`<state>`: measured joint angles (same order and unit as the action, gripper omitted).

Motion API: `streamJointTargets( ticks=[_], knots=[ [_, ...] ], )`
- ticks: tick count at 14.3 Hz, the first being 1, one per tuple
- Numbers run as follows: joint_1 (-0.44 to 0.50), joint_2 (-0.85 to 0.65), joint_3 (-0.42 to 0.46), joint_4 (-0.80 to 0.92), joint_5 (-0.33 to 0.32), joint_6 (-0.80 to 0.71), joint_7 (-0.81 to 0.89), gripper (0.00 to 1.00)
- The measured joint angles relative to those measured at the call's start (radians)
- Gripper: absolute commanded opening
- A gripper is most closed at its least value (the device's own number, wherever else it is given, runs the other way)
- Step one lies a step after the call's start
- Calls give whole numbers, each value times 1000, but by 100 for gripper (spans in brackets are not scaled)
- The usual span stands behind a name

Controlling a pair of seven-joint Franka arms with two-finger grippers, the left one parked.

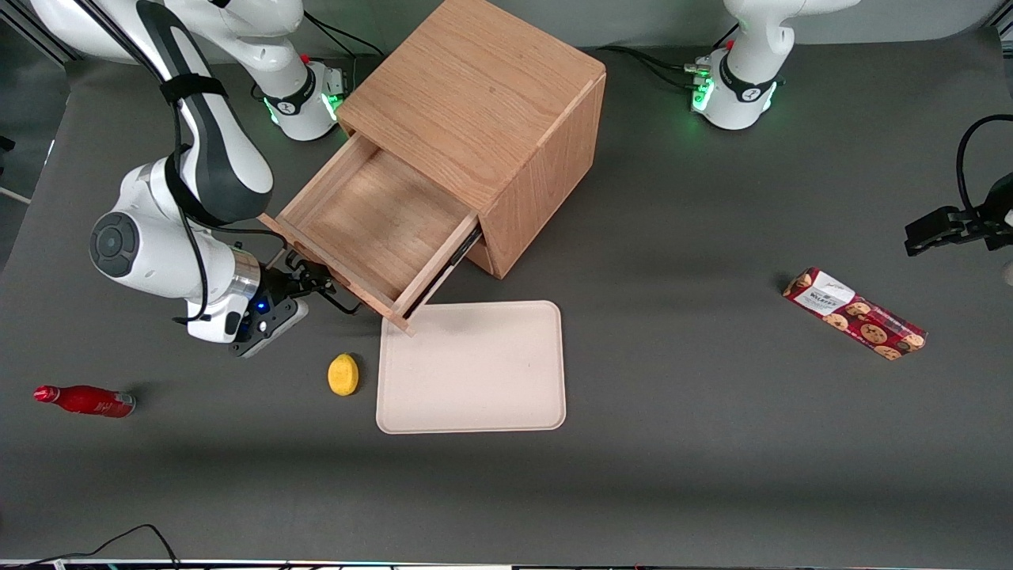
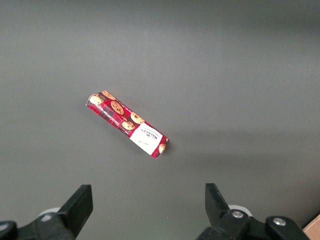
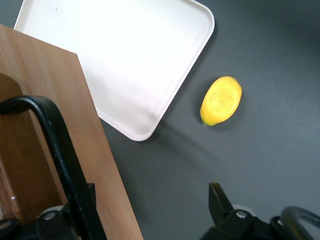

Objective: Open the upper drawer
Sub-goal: 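Keep pulling the drawer further out with the right gripper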

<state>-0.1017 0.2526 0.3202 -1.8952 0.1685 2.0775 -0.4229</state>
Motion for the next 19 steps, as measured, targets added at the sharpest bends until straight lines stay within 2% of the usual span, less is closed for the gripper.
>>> streamJointTargets(
  ticks=[19],
  knots=[
    [-32,39,-12,54,-8,-10,0,100]
  ],
)
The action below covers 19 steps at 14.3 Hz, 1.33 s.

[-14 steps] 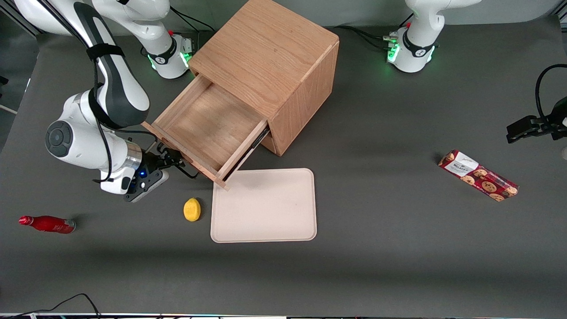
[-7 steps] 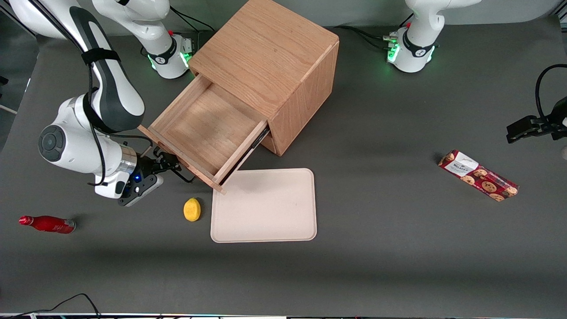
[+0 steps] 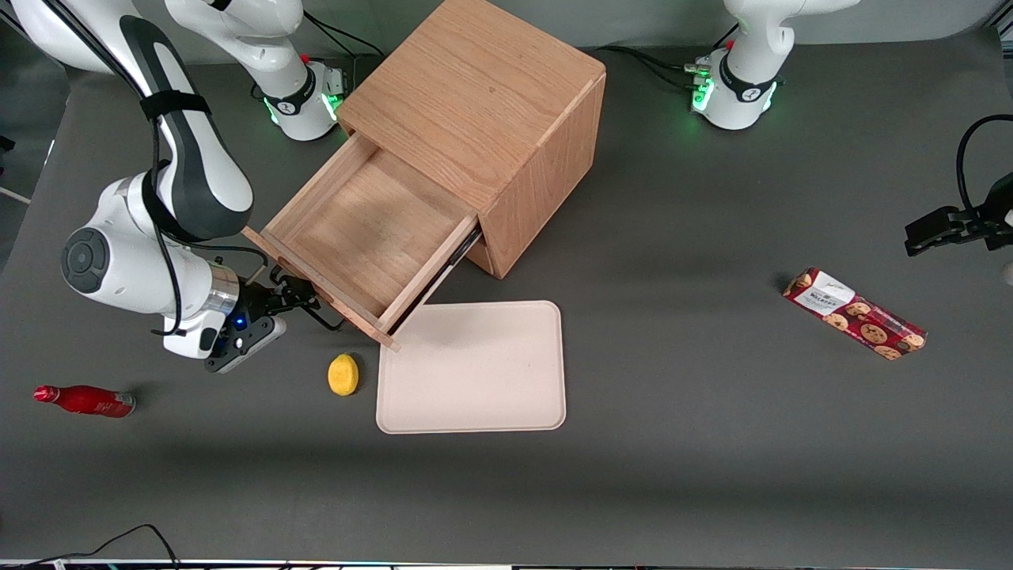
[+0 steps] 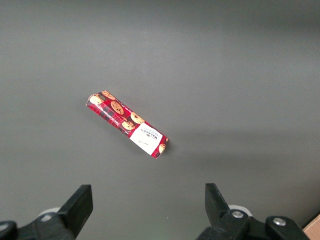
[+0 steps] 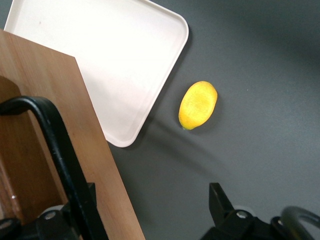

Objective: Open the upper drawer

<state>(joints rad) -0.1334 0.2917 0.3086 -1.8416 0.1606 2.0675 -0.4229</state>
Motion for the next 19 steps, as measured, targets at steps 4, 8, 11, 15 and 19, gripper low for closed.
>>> streamJointTargets(
  ticks=[4,8,11,15,19],
  knots=[
    [-3,-2,0,38,-3,-72,0,100],
    [-10,-20,0,107,-3,-160,0,100],
    [-11,-36,0,140,-4,-192,1,100],
    [-17,-116,-42,158,-9,-262,12,100],
    [-17,-229,-126,157,-107,-377,192,100]
  ],
)
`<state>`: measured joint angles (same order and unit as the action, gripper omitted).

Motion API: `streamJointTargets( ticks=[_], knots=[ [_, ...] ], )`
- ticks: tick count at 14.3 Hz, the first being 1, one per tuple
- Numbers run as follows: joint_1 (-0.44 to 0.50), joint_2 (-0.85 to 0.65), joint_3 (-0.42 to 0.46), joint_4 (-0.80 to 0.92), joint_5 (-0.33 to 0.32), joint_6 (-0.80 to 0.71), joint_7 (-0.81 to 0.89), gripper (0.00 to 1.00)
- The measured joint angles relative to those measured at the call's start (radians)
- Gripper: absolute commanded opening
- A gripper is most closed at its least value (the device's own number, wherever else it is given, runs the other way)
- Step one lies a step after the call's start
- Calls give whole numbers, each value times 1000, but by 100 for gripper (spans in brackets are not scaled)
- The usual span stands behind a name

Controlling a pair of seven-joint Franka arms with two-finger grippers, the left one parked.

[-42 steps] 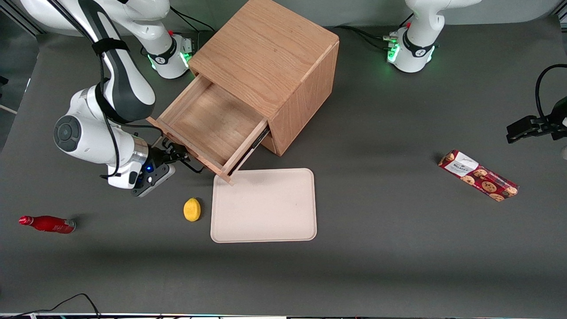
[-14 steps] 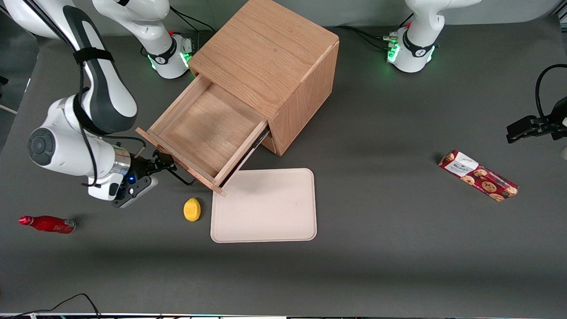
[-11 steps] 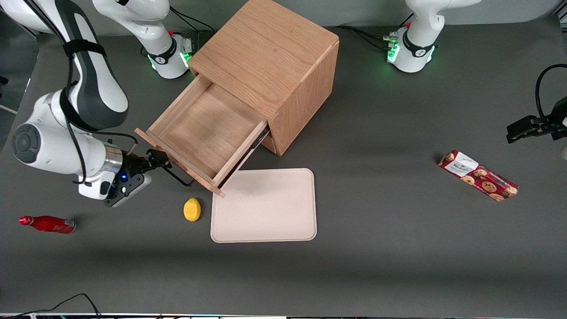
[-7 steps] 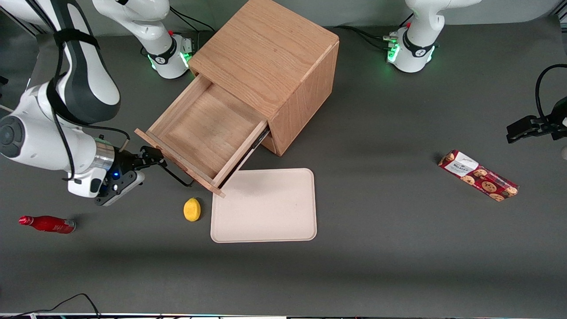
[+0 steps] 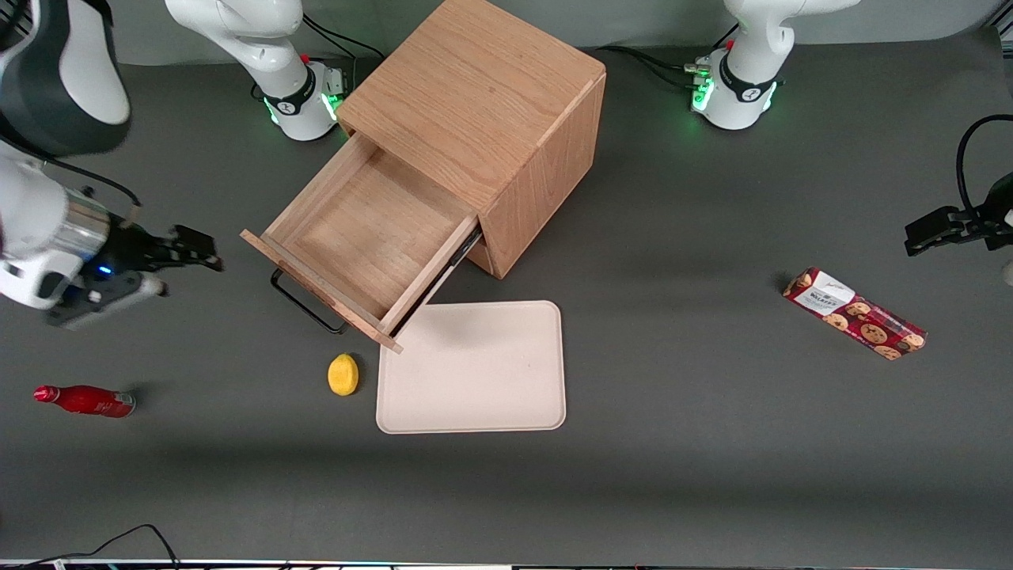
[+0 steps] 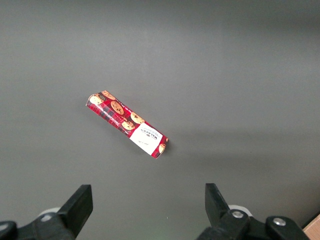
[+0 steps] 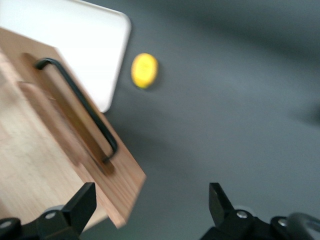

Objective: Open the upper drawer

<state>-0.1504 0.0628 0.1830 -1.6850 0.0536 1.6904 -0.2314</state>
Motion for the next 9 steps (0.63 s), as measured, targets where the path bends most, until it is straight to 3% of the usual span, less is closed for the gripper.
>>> streamJointTargets(
  ticks=[3,9],
  knots=[
    [15,-61,-55,-11,-30,-29,138,100],
    [18,-145,-141,-35,-31,-88,181,100]
  ],
)
